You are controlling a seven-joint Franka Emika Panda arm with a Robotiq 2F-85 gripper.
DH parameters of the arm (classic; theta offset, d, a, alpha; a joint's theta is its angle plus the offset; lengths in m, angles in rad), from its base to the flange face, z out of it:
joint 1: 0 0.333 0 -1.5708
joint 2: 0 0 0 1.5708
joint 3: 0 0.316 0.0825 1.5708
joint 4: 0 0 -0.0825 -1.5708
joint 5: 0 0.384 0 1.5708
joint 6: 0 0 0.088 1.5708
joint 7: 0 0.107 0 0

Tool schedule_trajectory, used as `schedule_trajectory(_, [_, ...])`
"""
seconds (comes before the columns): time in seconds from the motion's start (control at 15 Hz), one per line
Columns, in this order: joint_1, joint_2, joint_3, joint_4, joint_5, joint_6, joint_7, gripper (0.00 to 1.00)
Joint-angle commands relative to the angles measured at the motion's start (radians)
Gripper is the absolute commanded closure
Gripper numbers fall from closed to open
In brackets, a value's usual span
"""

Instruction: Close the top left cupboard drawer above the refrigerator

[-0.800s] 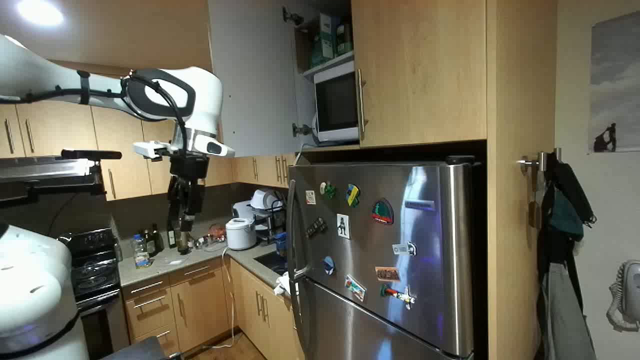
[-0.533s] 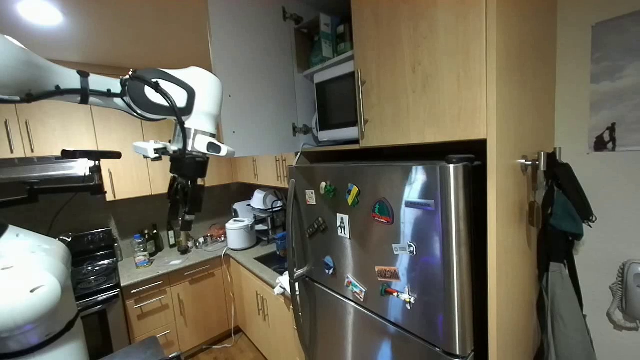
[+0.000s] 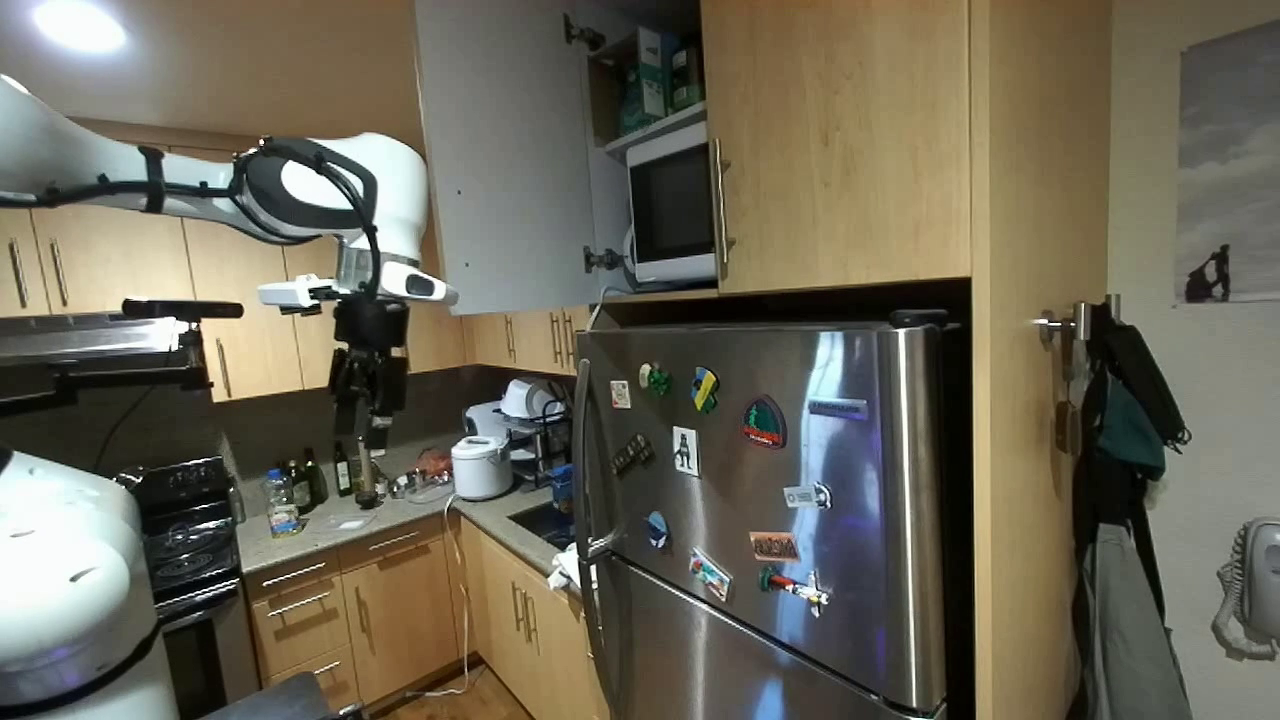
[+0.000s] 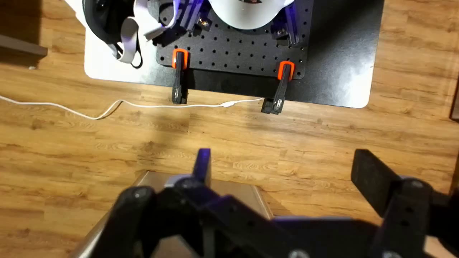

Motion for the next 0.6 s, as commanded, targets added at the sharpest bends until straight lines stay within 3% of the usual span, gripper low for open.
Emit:
schedule_trajectory(0.0, [0.060, -0.051, 0.071, 0.006, -0.057, 0.031, -0.024, 0.00])
schedule_trajectory(0.53, [0.125, -0.187, 0.138, -0.018, -0.132, 0.314, 0.024, 0.00])
